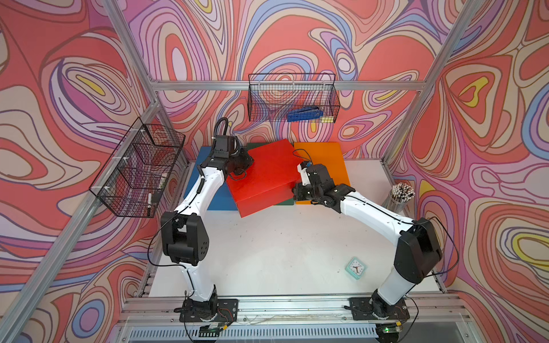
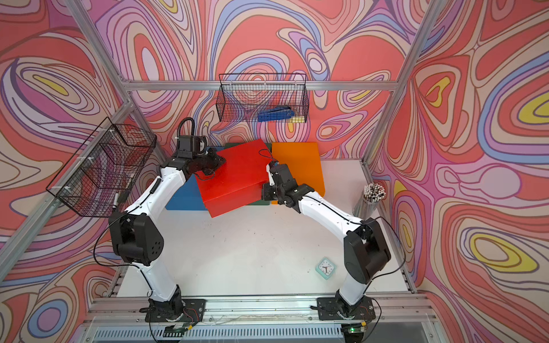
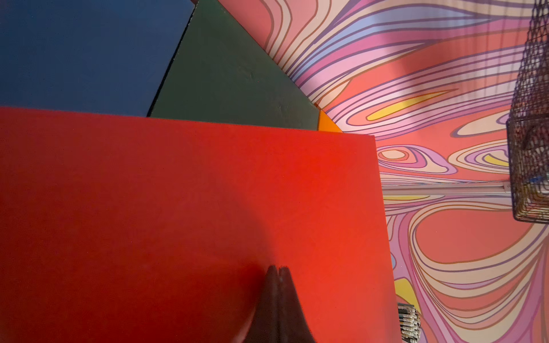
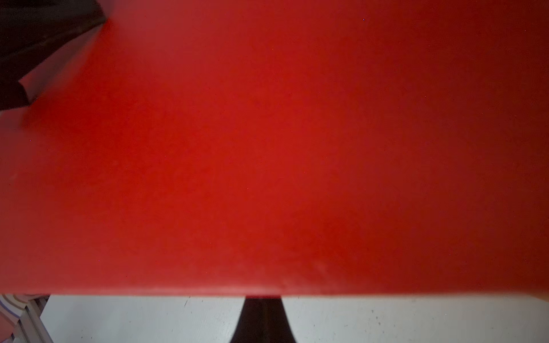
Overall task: Stack the shoeboxes
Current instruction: Place the shoebox at the shoebox.
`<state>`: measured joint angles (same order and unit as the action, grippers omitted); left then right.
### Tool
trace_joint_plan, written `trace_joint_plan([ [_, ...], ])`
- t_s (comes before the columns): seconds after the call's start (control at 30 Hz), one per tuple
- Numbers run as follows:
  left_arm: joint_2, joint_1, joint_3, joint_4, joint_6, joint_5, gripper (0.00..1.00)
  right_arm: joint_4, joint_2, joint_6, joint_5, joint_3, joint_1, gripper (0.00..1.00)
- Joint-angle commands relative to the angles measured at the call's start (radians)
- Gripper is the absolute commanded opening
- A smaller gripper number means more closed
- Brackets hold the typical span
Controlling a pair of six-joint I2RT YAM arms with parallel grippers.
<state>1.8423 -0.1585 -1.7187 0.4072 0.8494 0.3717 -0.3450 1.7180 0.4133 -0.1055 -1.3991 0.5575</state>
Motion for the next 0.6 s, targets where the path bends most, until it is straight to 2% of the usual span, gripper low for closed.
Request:
trace_joint_plan([
  [0.0,0.049,-0.014,0.019,0.063,0.017,0.006,0.0,0.032,0.046,0.007,-0.045,-0.068,-0.034,0.0],
  [0.17,0.071,-0.031,-0.026,0.076,0.024,0.044,0.0,0.026,0.105,0.02,-0.05,-0.107,-0.06,0.0],
  [0.33,0.051,-0.037,-0.069,0.081,0.03,0.084,0.0,0.02,0.095,0.028,-0.059,-0.097,-0.084,0.0],
  [0.57,-0.085,-0.025,-0.096,0.088,-0.018,-0.001,0.32,-0.014,0.009,0.019,-0.023,-0.034,-0.088,0.0],
])
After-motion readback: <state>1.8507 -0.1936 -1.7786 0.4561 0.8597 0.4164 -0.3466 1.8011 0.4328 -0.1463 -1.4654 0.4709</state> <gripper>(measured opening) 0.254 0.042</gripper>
